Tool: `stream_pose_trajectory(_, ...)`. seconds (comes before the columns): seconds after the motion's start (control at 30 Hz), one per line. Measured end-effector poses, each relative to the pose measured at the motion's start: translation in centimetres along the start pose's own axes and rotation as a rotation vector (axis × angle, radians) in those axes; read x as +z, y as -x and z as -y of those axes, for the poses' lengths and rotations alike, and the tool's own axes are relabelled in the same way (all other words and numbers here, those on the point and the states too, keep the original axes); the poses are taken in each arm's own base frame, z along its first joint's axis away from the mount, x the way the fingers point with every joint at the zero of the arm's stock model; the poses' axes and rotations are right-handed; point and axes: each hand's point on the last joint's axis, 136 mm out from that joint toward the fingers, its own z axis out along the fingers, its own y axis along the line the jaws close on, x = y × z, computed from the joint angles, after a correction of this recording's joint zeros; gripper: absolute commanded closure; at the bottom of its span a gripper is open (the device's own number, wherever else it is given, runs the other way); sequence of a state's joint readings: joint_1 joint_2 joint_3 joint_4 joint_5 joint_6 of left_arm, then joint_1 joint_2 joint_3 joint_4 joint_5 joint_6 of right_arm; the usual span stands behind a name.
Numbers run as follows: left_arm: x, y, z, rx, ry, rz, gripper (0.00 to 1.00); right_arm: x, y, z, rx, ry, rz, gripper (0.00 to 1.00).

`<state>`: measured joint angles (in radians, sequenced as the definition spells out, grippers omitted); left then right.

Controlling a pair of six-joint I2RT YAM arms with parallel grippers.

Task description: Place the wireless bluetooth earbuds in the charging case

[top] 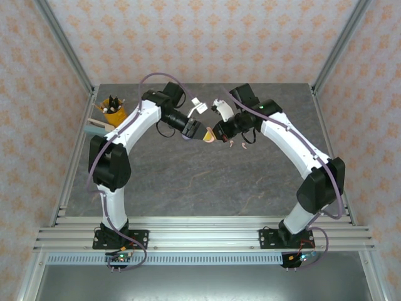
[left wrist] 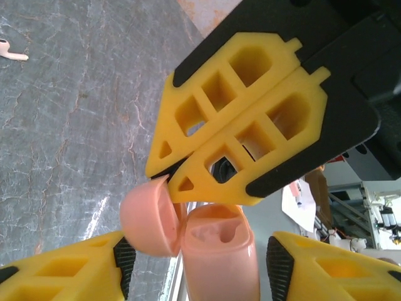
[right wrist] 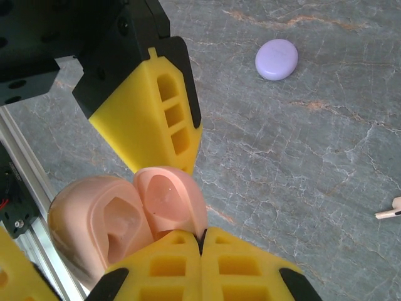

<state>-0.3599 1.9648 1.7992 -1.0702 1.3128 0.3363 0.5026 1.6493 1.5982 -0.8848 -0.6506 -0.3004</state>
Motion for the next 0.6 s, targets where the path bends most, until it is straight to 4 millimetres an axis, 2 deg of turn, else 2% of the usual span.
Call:
stream_pose_trajectory(0.13, 0.3, -0.5, -0.2, -0.017, -0.023, -0.015, 0.48, 0.2, 0.1, 0.1, 0.002, 0.001, -0.005, 1.0)
stream_pose_trajectory(0.43, 0.9, -1.1, 0.0, -0.032, -0.057, -0.04, 0.49, 0.1, 0.3, 0.1, 0.001, 0.001, -0.005, 1.0)
stream_pose_trajectory(0.6, 1.3, -0.9, 0.2, -0.021, -0.063, -0.049, 0.51, 0.1, 0.3, 0.0, 0.001, 0.004, -0.004, 1.0)
